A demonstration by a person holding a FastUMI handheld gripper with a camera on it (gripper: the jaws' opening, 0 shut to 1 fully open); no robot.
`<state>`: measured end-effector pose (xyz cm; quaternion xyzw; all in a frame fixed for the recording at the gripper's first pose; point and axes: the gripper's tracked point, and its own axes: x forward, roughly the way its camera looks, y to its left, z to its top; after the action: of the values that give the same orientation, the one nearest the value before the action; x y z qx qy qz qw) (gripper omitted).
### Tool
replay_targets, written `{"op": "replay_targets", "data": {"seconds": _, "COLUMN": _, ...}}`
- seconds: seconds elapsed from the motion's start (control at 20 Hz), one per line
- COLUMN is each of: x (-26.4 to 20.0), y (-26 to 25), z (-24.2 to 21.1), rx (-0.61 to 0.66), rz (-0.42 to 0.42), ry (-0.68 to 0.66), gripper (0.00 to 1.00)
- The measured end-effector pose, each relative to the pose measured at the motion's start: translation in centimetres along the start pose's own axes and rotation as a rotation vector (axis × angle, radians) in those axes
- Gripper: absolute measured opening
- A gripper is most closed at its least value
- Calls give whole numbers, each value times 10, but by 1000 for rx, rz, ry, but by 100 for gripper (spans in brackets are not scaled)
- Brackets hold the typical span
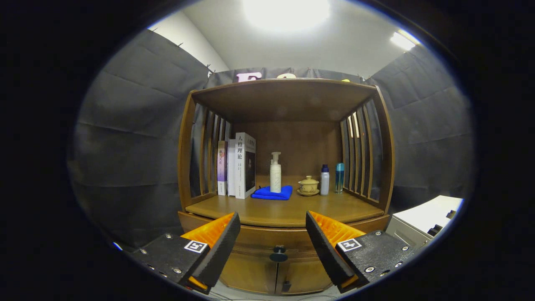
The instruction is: Pull open the drawer, take out the items inside it, and place them on the countertop above the cabinet.
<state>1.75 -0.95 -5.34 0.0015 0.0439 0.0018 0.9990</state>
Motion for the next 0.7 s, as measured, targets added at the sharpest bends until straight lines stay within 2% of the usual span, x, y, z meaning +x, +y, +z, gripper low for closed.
{"op": "replay_targets", "data": {"seconds": 0.2, "x": 19, "y": 8, "z": -13, "rx": -8, "rz": -40, "ry": 15, "gripper": 97}}
{"op": "replay_targets", "data": {"seconds": 0.5, "x": 48, "y": 12, "z": -72, "rx": -26, "rz": -80, "ry": 113, "gripper": 97}}
{"op": "replay_targets", "data": {"seconds": 0.7, "x": 56, "y": 1, "z": -99, "rx": 11, "rz": -108, "ry": 144, "gripper": 97}}
